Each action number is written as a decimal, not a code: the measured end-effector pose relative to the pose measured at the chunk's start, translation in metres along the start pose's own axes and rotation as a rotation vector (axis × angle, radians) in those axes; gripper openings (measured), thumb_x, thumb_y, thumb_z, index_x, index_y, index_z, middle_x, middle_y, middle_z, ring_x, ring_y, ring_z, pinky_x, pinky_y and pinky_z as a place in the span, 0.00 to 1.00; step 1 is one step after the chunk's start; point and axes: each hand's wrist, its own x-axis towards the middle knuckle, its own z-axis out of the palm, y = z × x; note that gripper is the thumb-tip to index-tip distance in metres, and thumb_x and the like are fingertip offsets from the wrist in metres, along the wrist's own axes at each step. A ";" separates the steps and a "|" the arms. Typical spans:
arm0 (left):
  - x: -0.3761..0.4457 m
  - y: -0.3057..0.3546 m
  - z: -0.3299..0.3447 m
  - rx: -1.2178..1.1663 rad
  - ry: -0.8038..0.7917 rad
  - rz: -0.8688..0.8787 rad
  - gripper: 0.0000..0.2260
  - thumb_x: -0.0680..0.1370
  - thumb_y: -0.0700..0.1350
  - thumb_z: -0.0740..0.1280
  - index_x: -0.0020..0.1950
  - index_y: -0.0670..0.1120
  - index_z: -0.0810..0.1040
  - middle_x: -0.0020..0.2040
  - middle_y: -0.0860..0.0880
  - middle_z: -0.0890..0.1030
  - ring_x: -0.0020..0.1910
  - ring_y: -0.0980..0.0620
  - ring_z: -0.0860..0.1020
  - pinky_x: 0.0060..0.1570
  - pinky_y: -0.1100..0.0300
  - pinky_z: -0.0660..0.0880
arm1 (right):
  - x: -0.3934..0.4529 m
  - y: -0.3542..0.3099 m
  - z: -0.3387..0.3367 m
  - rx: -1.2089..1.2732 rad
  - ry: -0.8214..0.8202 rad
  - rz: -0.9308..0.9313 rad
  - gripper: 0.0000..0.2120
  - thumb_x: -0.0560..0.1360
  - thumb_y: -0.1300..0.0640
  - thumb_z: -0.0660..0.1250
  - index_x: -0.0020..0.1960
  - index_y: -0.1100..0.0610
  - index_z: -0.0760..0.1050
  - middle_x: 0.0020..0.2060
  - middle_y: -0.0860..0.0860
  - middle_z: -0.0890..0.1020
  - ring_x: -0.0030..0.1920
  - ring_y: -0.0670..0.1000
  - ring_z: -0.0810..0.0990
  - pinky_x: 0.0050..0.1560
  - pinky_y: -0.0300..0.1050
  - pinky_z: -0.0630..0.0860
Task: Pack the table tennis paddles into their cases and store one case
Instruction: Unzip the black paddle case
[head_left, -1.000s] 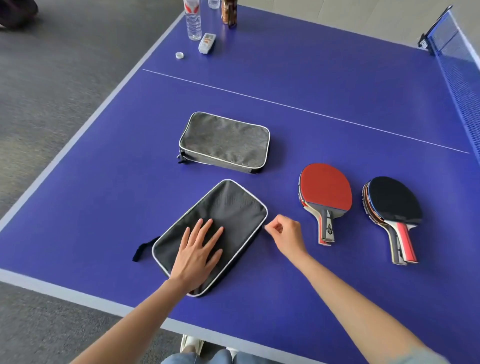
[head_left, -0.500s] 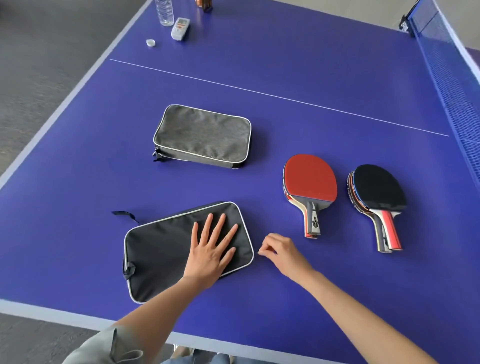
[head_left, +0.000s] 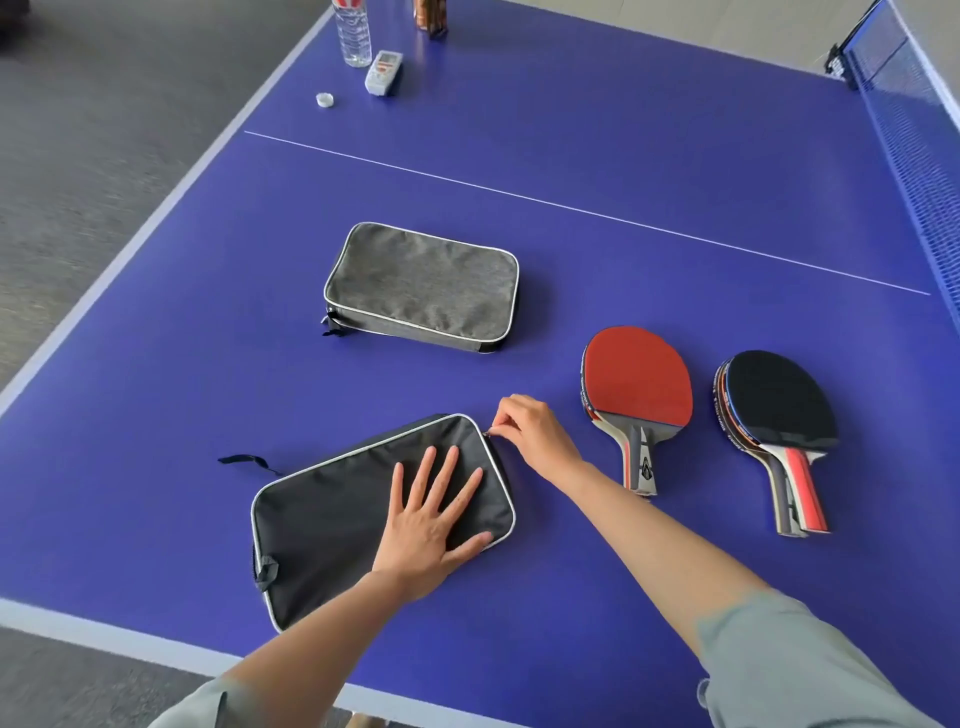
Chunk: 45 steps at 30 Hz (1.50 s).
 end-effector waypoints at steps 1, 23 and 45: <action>0.001 0.001 0.000 -0.007 -0.006 0.001 0.36 0.72 0.74 0.46 0.75 0.62 0.38 0.77 0.54 0.36 0.75 0.49 0.33 0.71 0.41 0.35 | 0.000 0.000 0.001 -0.002 0.010 0.016 0.07 0.74 0.61 0.68 0.41 0.64 0.74 0.40 0.57 0.79 0.43 0.56 0.76 0.43 0.49 0.72; -0.018 -0.004 -0.090 0.110 0.474 0.293 0.16 0.62 0.48 0.80 0.46 0.46 0.84 0.41 0.53 0.85 0.38 0.54 0.84 0.24 0.64 0.75 | -0.076 -0.047 0.018 -0.015 -0.011 -0.207 0.26 0.74 0.61 0.69 0.70 0.56 0.68 0.69 0.51 0.72 0.72 0.49 0.65 0.72 0.47 0.63; 0.065 -0.053 -0.177 0.031 0.444 -0.077 0.14 0.80 0.52 0.59 0.45 0.42 0.75 0.41 0.39 0.82 0.42 0.34 0.78 0.35 0.53 0.64 | -0.088 -0.019 0.045 0.228 0.282 0.303 0.22 0.75 0.73 0.60 0.67 0.60 0.71 0.58 0.57 0.78 0.60 0.54 0.76 0.60 0.36 0.68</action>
